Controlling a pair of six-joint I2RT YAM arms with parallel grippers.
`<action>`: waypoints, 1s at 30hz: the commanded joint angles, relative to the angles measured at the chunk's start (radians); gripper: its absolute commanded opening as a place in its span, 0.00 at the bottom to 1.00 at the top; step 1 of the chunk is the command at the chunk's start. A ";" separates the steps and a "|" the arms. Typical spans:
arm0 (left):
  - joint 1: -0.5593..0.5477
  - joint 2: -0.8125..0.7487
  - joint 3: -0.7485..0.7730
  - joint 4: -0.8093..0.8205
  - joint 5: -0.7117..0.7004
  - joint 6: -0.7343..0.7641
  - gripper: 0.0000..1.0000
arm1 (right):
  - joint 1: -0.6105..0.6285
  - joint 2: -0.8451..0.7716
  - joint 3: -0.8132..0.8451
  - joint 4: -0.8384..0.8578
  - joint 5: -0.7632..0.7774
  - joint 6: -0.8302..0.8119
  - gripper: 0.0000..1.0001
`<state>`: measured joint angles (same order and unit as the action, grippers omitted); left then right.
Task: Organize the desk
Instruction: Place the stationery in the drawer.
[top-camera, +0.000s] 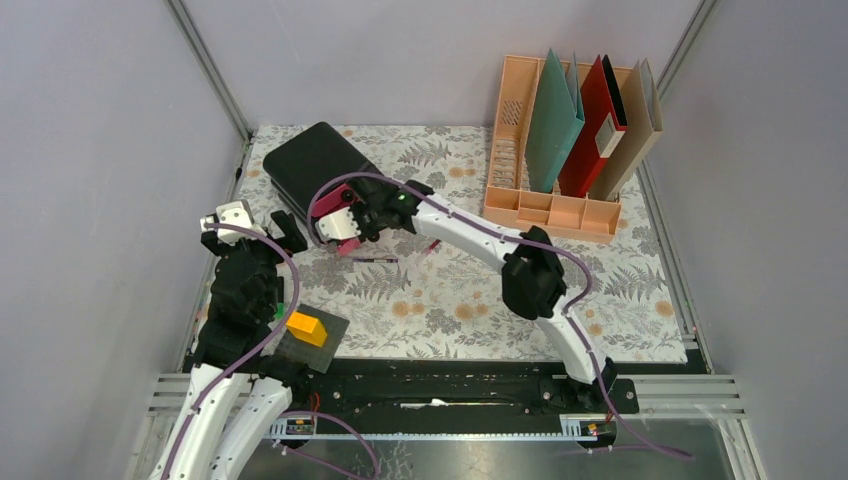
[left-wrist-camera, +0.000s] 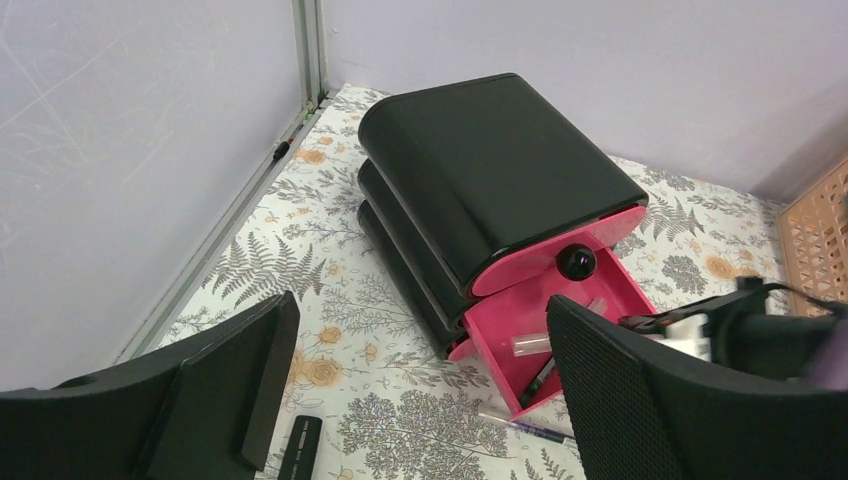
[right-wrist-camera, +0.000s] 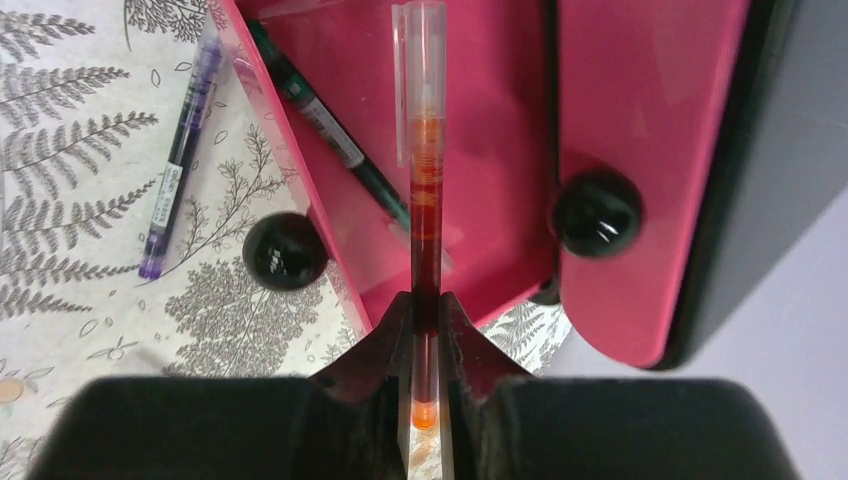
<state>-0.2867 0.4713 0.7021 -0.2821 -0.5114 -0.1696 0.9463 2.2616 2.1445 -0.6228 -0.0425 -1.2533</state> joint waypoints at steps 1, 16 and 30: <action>0.007 -0.009 -0.005 0.047 -0.021 -0.007 0.99 | 0.020 0.044 0.056 0.132 0.081 -0.063 0.07; 0.009 -0.008 -0.007 0.053 -0.004 -0.007 0.99 | 0.020 -0.012 0.088 0.084 -0.005 0.137 0.85; 0.012 -0.004 -0.009 0.054 0.014 -0.006 0.99 | -0.028 -0.163 -0.003 -0.089 -0.293 0.452 0.86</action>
<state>-0.2810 0.4709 0.6933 -0.2813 -0.5179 -0.1699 0.9531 2.1994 2.1700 -0.6605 -0.1871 -0.9524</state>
